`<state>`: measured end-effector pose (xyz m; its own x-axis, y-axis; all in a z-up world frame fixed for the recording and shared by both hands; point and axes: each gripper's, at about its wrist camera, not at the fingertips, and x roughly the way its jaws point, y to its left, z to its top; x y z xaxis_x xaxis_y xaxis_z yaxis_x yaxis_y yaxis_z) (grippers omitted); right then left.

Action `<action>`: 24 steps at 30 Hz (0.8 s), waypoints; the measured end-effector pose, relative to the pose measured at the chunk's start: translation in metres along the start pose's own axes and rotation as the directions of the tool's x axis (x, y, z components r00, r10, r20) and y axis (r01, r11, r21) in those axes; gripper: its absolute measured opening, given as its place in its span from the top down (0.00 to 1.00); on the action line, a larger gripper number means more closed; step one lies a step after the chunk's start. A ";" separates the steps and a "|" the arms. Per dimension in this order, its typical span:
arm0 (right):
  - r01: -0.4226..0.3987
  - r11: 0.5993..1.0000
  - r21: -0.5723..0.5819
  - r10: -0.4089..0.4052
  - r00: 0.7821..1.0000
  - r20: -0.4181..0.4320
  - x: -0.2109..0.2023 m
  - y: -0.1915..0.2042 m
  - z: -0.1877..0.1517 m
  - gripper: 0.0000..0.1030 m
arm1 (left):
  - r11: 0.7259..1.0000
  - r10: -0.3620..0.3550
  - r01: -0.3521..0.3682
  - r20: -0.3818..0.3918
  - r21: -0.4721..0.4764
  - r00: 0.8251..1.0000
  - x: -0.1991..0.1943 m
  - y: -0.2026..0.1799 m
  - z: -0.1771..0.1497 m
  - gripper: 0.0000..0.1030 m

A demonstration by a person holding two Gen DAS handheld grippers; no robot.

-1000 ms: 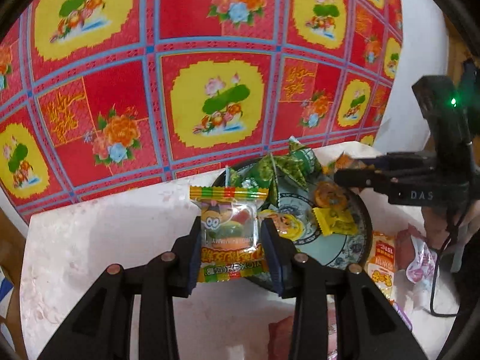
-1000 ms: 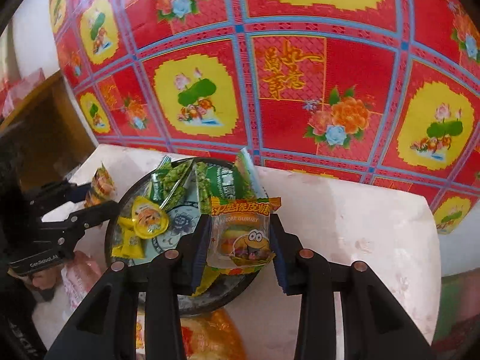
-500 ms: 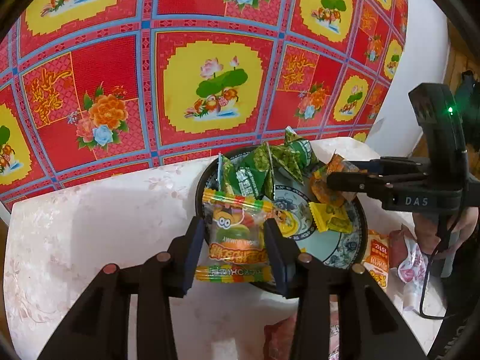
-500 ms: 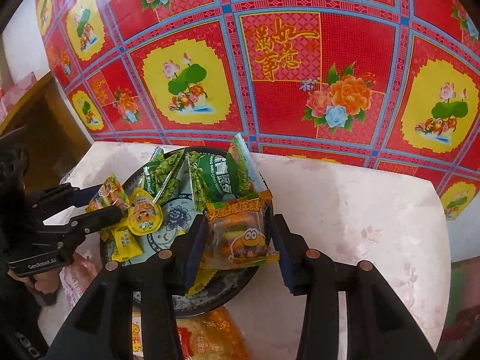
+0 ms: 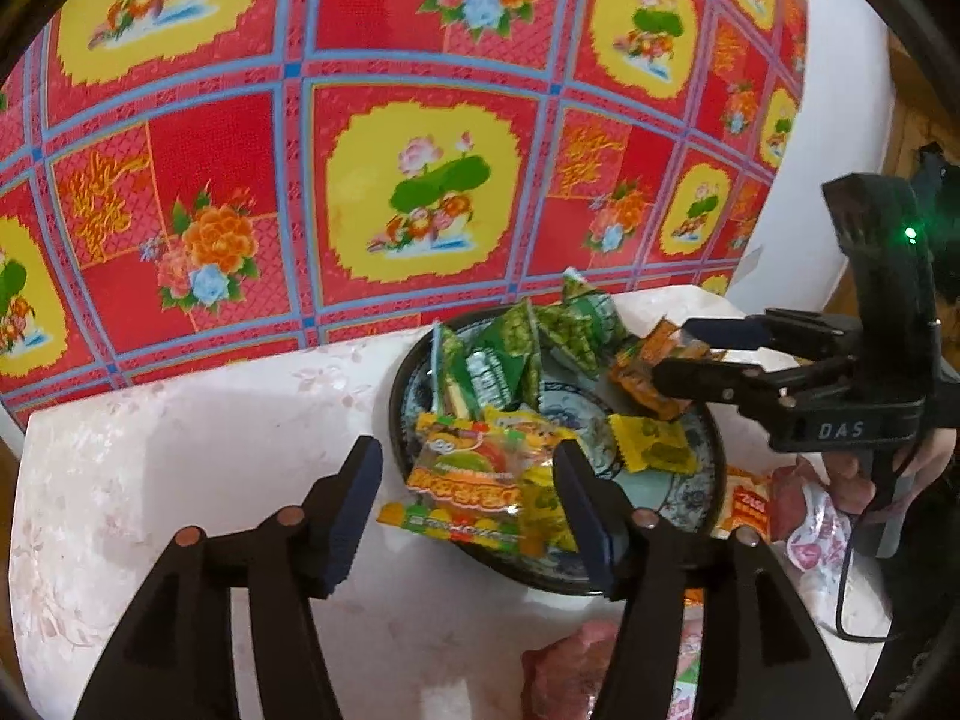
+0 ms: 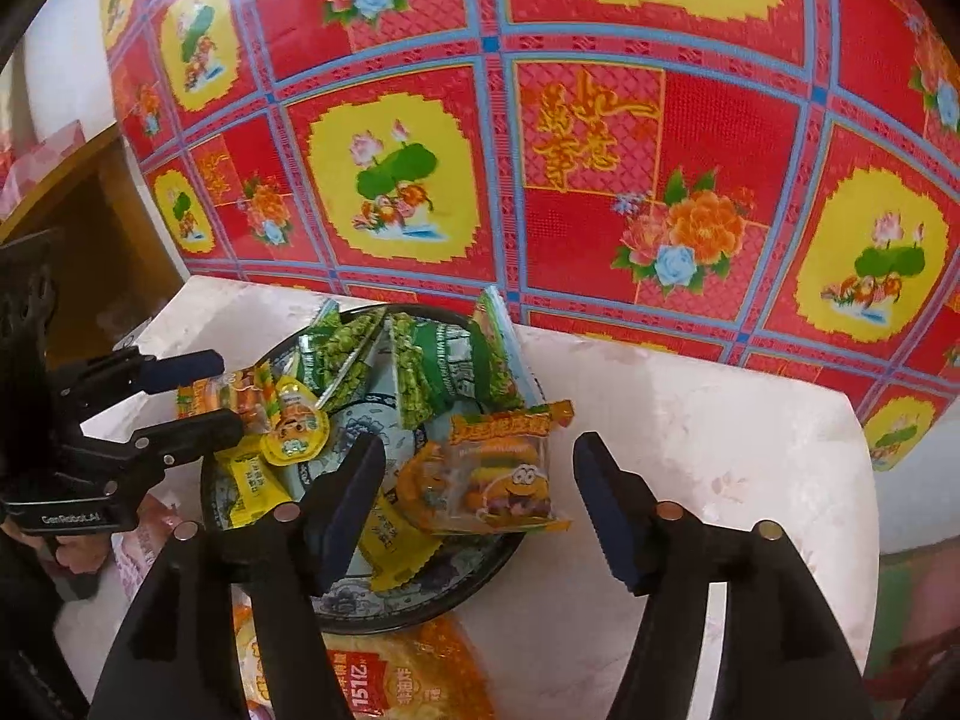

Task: Organize snacks
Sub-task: 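Open the right tool to release the gummy bag onto the plate, then withdraw the right tool from the plate toward the remaining snacks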

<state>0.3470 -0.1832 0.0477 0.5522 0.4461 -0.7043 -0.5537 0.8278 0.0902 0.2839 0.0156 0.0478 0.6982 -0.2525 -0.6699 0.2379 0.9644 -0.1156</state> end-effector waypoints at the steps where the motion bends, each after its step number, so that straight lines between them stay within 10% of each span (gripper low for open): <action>1: 0.000 1.000 -0.006 0.000 1.000 -0.001 0.000 0.001 0.000 0.35 | 1.000 -0.002 0.002 0.005 0.008 1.000 -0.001 -0.001 0.000 0.35; 12: -0.046 0.998 0.045 0.048 0.998 -0.029 -0.015 -0.002 0.009 0.35 | 1.000 0.007 -0.007 -0.051 -0.001 0.999 -0.003 0.001 0.010 0.27; 24: 0.009 0.998 0.063 -0.014 0.998 0.068 -0.114 0.023 -0.034 0.35 | 0.993 0.115 -0.116 0.060 0.015 0.992 -0.104 -0.034 -0.027 0.27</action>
<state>0.2496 -0.2265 0.1062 0.6009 0.4569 -0.6558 -0.5079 0.8518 0.1281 0.1852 0.0115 0.1015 0.7599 -0.1439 -0.6339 0.1654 0.9859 -0.0256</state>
